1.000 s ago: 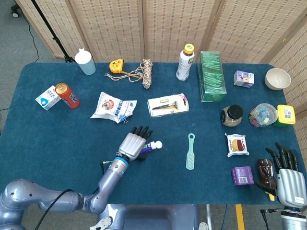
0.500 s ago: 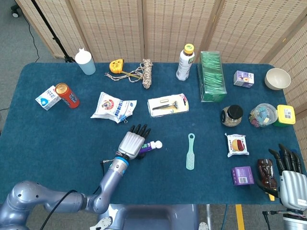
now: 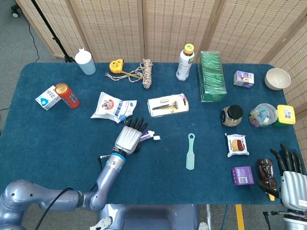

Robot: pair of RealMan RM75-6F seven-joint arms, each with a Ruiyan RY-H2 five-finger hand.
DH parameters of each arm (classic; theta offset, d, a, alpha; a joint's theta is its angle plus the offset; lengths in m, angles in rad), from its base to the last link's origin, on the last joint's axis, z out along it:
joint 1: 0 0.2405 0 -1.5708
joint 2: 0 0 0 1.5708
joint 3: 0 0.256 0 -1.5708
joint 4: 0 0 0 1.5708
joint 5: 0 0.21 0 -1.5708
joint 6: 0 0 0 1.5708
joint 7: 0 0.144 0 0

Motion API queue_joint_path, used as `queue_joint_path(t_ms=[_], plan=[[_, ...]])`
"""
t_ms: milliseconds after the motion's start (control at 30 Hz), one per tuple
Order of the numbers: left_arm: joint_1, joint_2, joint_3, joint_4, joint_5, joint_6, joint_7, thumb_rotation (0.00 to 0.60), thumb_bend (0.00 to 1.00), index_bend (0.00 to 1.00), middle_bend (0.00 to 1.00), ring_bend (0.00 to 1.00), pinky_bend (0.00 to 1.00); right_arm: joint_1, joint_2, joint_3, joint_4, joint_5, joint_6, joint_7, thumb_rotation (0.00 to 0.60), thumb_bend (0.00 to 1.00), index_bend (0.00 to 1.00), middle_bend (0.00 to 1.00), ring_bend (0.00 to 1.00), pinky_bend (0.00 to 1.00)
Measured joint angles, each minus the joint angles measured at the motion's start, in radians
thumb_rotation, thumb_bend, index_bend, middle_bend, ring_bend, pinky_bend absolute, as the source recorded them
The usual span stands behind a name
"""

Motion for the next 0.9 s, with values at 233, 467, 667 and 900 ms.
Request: queue_joint_path(t_ms=[233,467,667,900], plan=[[0.017,0.062,-0.006,-0.040,-0.017,-0.004,-0.007,0.459,0.44,0.00,0.00,0.02,0.10,0.002,0.000,0.003,-0.004,-0.002,-0.005,-0.002,0.600,0.04,0.14,0.02,0.01,0.00],[0.034,0.122,-0.025,-0.118,-0.055,-0.034,-0.064,0.459,0.44,0.00,0.02,0.06,0.10,0.003,0.001,0.004,-0.008,-0.004,-0.006,-0.006,0.600,0.04,0.14,0.02,0.01,0.00],[0.017,0.109,-0.035,-0.111,-0.088,-0.058,-0.069,0.470,0.44,0.13,0.05,0.09,0.10,0.001,0.001,0.004,-0.010,-0.003,-0.005,-0.009,0.600,0.04,0.14,0.02,0.01,0.00],[-0.023,0.078,-0.056,-0.074,-0.153,-0.091,-0.070,0.476,0.44,0.16,0.07,0.11,0.10,-0.007,0.006,0.004,-0.012,-0.001,0.003,-0.010,0.600,0.04,0.14,0.02,0.01,0.00]])
